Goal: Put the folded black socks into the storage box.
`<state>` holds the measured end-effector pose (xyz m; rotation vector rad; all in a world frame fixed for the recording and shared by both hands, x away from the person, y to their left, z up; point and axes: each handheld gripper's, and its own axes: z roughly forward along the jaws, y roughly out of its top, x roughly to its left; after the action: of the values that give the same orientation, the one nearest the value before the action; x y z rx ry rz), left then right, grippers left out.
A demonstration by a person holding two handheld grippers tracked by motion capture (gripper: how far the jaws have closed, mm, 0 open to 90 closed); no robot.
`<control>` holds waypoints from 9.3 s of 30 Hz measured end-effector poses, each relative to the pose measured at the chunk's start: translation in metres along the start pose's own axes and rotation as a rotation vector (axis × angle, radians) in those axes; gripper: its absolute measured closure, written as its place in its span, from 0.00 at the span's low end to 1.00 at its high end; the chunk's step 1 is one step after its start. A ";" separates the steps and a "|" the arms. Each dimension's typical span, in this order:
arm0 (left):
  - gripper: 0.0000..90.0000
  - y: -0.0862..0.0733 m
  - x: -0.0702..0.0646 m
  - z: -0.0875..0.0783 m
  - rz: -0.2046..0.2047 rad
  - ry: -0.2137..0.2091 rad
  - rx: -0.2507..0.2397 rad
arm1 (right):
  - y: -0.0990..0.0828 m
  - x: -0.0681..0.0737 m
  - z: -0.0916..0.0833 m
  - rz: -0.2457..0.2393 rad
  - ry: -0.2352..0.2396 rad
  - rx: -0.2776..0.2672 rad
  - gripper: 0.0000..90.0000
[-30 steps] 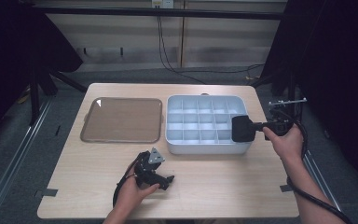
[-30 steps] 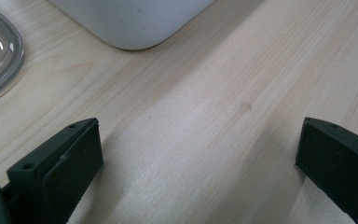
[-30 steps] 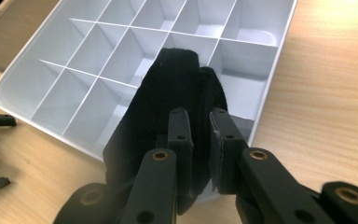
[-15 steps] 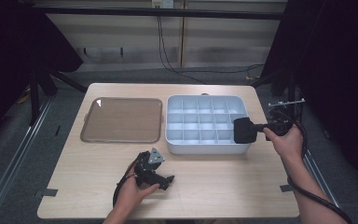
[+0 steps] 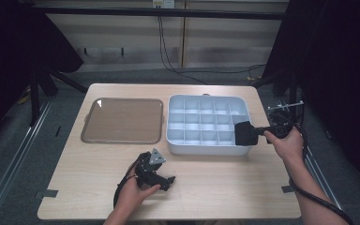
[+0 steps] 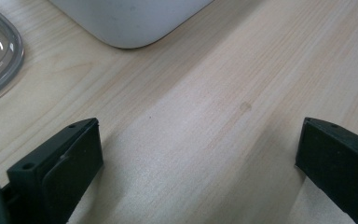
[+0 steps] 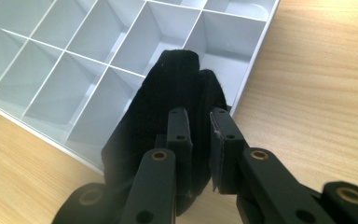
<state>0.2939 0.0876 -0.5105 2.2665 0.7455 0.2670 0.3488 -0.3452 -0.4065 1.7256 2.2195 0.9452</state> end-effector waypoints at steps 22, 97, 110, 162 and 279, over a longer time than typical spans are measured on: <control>0.00 0.000 0.000 0.000 0.001 0.001 0.002 | 0.003 0.008 0.014 -0.066 -0.048 0.064 0.89; 0.00 0.000 0.000 0.000 -0.001 0.003 -0.004 | 0.043 0.038 -0.023 -0.163 -0.077 0.123 0.95; 0.00 0.000 0.000 0.000 0.001 0.001 -0.004 | 0.052 0.044 -0.011 -0.195 -0.074 0.217 1.00; 0.00 0.000 0.000 0.000 0.003 -0.002 -0.006 | 0.053 0.045 0.041 -0.252 -0.090 0.420 1.00; 0.00 -0.001 0.001 -0.001 0.005 -0.005 -0.010 | 0.034 0.050 0.024 -0.284 -0.064 0.346 0.49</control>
<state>0.2939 0.0891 -0.5109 2.2589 0.7340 0.2673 0.3730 -0.2860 -0.3943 1.4735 2.6115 0.4580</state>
